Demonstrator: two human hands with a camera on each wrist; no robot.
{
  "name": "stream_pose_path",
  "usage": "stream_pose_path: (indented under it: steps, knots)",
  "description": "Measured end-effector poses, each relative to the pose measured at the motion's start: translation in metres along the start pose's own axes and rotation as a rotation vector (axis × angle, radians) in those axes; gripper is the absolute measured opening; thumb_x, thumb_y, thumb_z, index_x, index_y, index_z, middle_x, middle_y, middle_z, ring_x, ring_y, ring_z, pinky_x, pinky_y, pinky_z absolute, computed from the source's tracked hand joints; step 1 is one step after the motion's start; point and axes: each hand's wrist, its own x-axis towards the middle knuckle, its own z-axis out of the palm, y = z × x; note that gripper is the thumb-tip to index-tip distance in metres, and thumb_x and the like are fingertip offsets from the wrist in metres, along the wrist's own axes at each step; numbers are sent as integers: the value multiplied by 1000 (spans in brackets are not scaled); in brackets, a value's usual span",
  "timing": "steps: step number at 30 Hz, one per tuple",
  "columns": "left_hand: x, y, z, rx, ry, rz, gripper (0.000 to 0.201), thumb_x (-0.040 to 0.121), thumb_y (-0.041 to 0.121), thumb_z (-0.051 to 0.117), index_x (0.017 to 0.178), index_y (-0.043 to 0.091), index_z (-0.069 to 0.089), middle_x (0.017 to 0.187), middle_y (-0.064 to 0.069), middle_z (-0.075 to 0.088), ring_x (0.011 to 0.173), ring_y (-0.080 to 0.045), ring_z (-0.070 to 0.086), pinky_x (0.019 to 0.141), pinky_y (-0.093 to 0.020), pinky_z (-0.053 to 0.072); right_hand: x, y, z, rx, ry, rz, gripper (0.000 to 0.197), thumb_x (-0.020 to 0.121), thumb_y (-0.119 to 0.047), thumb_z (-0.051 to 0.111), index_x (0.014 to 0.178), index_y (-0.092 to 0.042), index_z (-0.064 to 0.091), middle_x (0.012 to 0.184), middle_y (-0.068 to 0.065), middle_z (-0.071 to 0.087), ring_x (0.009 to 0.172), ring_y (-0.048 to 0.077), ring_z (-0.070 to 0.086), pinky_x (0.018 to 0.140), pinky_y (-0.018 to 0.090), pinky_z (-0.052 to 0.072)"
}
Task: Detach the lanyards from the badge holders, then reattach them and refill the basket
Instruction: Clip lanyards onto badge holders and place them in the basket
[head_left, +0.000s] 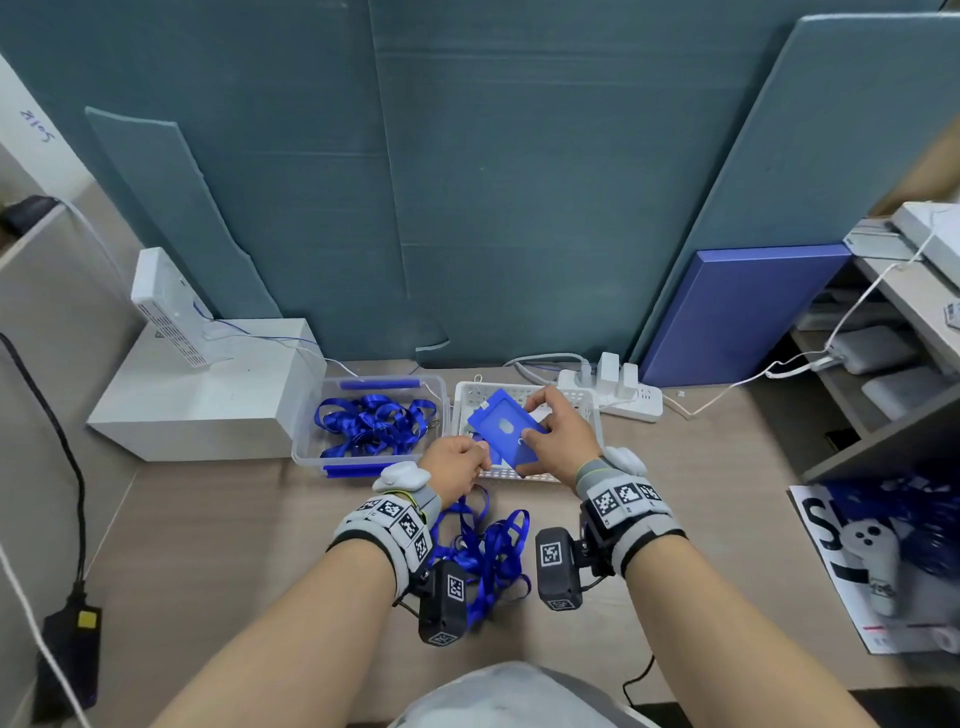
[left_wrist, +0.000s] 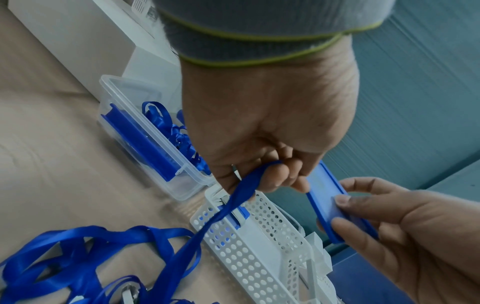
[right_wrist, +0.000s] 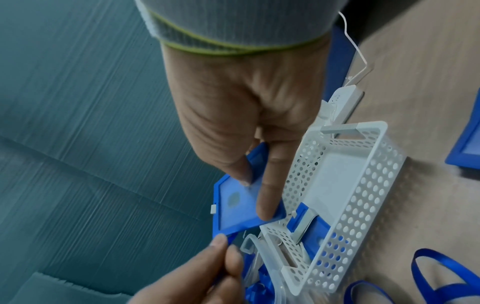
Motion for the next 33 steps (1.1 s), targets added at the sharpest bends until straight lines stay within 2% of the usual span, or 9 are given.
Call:
stream_pose_path:
  steps: [4,7,11,14,21,24,27,29,33]
  knots:
    - [-7,12,-5,-42,-87,13,40,104,20,50,71,5,65,44,3,40,40,-10,34,41,-18,32,6,9,0,-123,13,-58,29,90,3,55,99,-24,63,78,4,55,63,28,61,54,44,60]
    - [-10,16,-6,-146,-89,13,35,104,21,51,85,1,72,46,2,41,40,-9,32,41,-17,32,9,19,0,-291,-53,-117,36,90,-1,54,94,-34,68,88,-5,61,71,21,54,66,35,51]
    - [-6,16,-13,-244,-40,13,29,103,20,53,109,1,74,50,2,41,46,-10,30,43,-18,30,8,29,1,-377,-120,-98,53,83,-1,47,77,-49,69,101,-9,72,90,22,65,82,38,57]
    - [-1,13,-20,-237,-2,9,29,104,18,51,116,1,71,51,6,48,46,-9,30,43,-17,29,7,35,3,-352,-171,-102,52,82,-1,47,75,-46,70,101,-5,73,88,25,67,84,41,58]
    - [-2,4,-22,-99,78,-30,28,104,16,48,113,2,71,46,9,51,40,-7,33,41,-17,29,1,24,-6,-123,-289,-135,36,91,9,51,92,-21,71,92,-4,66,76,9,55,80,27,49]
    - [-3,0,-17,-79,82,-68,29,101,9,46,111,0,72,53,-7,51,45,-12,38,42,-20,32,1,20,-6,-17,-248,-113,30,93,9,50,99,-14,68,92,-4,65,79,6,54,73,15,46]
    - [-7,5,-10,-79,30,-93,24,98,2,44,95,5,67,64,-15,59,48,-11,51,50,-23,44,2,22,-4,22,-186,-89,26,95,6,51,105,-14,65,99,1,64,86,12,55,76,23,46]
    - [-10,9,-6,-121,1,-148,20,97,2,46,87,4,64,62,-12,59,40,-15,51,44,-21,44,2,24,-1,39,-157,-72,24,97,4,50,105,-16,63,103,5,63,88,15,55,73,25,46]
    - [-10,6,-6,-138,-82,-190,22,93,-8,45,95,2,63,71,-12,65,46,-20,57,47,-25,51,3,27,-1,123,-91,0,24,101,1,46,110,-14,62,99,6,62,79,18,55,60,24,46]
